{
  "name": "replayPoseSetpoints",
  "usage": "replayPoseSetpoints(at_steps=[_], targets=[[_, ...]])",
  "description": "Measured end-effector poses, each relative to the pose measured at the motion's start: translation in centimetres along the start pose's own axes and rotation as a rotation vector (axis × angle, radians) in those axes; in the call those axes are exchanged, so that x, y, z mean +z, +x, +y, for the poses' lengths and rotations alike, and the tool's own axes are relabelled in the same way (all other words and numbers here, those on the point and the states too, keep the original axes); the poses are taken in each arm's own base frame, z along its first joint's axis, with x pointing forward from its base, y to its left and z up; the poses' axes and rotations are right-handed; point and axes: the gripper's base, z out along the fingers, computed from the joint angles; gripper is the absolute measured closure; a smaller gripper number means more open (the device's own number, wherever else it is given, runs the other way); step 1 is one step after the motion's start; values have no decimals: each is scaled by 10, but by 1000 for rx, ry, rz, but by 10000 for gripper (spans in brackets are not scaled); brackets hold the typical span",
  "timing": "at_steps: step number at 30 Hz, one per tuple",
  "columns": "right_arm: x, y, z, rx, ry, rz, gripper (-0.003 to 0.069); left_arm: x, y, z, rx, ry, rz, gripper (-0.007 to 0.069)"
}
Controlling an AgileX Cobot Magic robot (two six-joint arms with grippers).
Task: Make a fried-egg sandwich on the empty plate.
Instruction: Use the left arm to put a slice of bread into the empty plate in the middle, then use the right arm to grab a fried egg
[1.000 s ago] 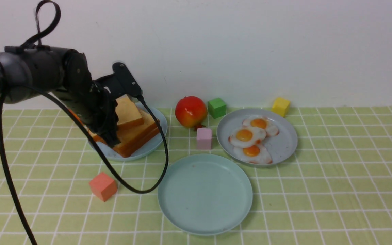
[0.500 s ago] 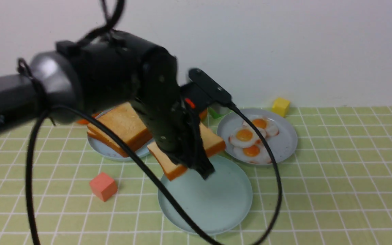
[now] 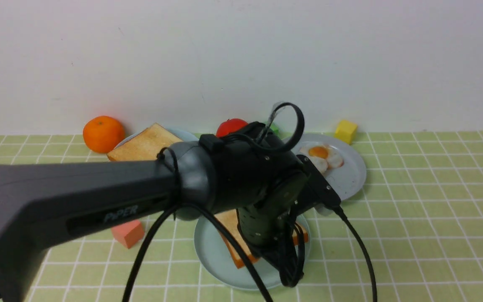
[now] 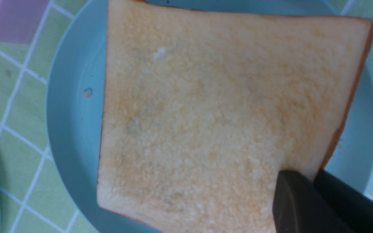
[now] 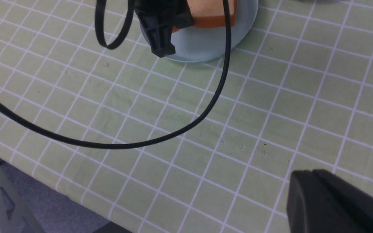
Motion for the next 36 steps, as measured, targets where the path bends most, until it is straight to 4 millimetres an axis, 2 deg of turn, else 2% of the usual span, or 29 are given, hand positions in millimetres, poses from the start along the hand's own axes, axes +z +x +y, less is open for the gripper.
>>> replayPoseSetpoints(at_steps=[5,11,12,14,18,22,23,24,26,27,29,31,32,35,36], targets=[[0,0,0,0,0,1,627,5,0,0,12,-9,10,584],[0,0,0,0,0,2,626,5,0,1,16,-16,9,396],[0,0,0,0,0,2,626,5,0,1,17,-17,9,389],[0,0,0,0,0,2,622,5,0,1,15,-17,10,303],[0,0,0,1,-1,0,617,0,0,0,-25,-2,1,250],[5,-5,-2,28,3,-6,606,-35,0,5,-111,9,-52,261],[13,-12,-5,53,7,5,599,-61,1,9,-159,8,-103,322],[18,-15,-6,62,9,14,596,-77,3,11,-183,9,-134,351],[31,-24,-11,86,15,28,587,-112,8,15,-230,9,-206,456],[43,-31,-15,104,19,38,580,-139,15,18,-262,8,-268,535],[62,-43,-21,133,26,41,571,-179,32,20,-299,7,-370,631],[82,-55,-28,159,36,37,559,-208,53,19,-324,15,-462,638],[98,-63,-34,177,43,58,549,-222,70,16,-335,21,-512,638],[124,-79,-42,207,46,93,527,-239,106,8,-356,43,-612,638],[142,-87,-46,233,40,125,508,-243,132,0,-369,58,-664,638]])
